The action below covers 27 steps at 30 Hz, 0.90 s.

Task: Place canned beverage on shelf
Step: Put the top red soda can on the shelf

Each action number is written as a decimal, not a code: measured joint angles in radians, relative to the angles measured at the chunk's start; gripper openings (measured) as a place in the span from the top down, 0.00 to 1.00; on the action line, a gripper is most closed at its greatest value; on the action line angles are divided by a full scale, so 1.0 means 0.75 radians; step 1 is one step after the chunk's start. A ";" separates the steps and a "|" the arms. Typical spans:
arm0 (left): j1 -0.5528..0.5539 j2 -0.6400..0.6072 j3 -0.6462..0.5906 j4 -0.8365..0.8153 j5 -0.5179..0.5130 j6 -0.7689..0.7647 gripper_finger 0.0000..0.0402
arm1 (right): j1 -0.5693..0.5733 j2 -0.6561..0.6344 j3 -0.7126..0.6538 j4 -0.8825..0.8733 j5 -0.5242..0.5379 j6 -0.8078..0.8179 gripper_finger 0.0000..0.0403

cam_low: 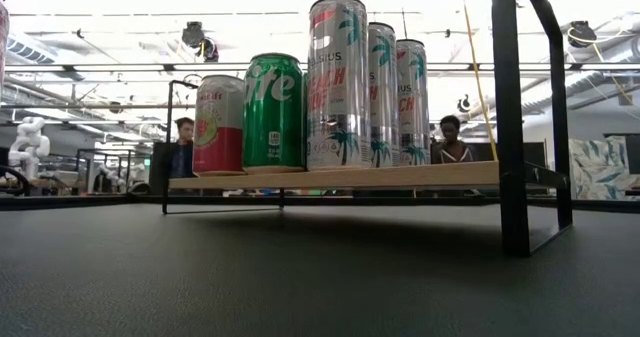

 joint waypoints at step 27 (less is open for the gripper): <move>-0.007 -0.432 -0.001 -0.588 -0.138 -0.063 0.02 | 0.138 -0.009 -0.431 -0.040 0.217 0.313 0.32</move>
